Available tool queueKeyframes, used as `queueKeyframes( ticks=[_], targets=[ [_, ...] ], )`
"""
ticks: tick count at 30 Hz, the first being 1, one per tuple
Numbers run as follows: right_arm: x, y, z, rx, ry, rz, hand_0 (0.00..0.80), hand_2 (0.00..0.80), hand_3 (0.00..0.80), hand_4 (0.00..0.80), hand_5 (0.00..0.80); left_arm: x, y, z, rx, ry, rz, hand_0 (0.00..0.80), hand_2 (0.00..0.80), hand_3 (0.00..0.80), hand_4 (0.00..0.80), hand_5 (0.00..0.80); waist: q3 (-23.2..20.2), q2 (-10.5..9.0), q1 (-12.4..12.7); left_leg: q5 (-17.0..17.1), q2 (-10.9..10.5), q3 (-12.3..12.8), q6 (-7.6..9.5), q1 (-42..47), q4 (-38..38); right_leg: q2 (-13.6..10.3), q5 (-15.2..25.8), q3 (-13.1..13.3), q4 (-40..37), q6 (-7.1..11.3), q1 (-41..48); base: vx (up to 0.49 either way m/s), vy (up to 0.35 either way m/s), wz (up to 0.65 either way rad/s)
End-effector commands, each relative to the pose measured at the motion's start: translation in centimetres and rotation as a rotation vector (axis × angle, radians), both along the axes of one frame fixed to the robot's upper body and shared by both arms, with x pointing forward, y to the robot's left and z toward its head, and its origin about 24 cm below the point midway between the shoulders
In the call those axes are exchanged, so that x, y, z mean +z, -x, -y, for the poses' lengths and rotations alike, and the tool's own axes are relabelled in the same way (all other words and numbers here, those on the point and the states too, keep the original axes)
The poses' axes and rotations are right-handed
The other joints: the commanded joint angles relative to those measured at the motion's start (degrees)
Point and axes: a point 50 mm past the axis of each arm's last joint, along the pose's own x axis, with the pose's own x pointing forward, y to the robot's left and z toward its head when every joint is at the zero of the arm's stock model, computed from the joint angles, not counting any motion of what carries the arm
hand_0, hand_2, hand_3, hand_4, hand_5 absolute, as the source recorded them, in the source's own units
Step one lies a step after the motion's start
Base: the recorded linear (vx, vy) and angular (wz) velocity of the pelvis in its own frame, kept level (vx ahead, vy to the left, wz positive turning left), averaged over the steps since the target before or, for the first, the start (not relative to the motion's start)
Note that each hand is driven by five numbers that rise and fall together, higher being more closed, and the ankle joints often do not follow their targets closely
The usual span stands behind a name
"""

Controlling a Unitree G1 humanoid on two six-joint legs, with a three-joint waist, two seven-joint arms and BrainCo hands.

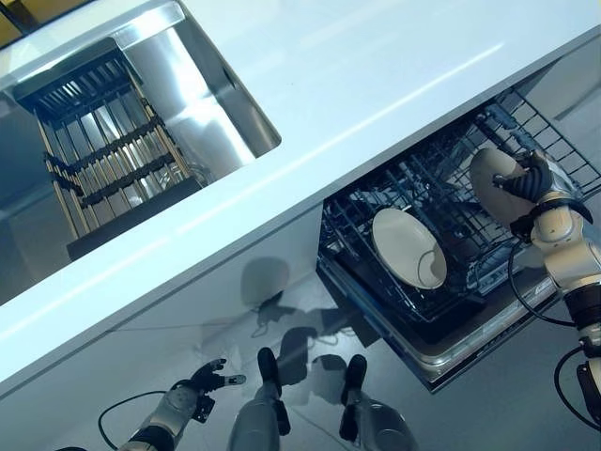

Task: Take plates into dishwasher

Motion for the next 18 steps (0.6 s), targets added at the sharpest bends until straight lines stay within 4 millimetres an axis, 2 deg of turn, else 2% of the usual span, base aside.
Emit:
queueKeyframes(
  ticks=[1, 18],
  targets=[
    [4.4, -0.3, 0.5, -0.040, 0.118, 0.087, 0.800, 0.800, 0.800, 0.800, 0.800, 0.7, -1.0, -0.6, -0.058, -0.047, 0.010, 0.000, 0.000, 0.000, 0.000, 0.000, 0.10, -1.91, 1.86, -3.05, -3.00, 0.29, 2.92, -0.72, -0.25, 0.69, -9.66, 1.44, 11.58, -3.80, -4.57, 0.000, 0.000, 0.00],
    [3.0, -1.7, -0.9, -0.039, 0.073, 0.054, 0.800, 0.800, 0.800, 0.800, 0.800, 1.2, -2.1, 0.0, -0.082, -0.036, 0.036, 0.000, 0.000, 0.000, 0.000, 0.000, 2.39, -0.13, 2.62, -2.79, -3.69, -0.30, 3.39, -2.29, -0.24, -0.02, -10.00, 1.18, 13.67, -3.77, -7.57, 0.001, -0.001, 0.01]
  ],
)
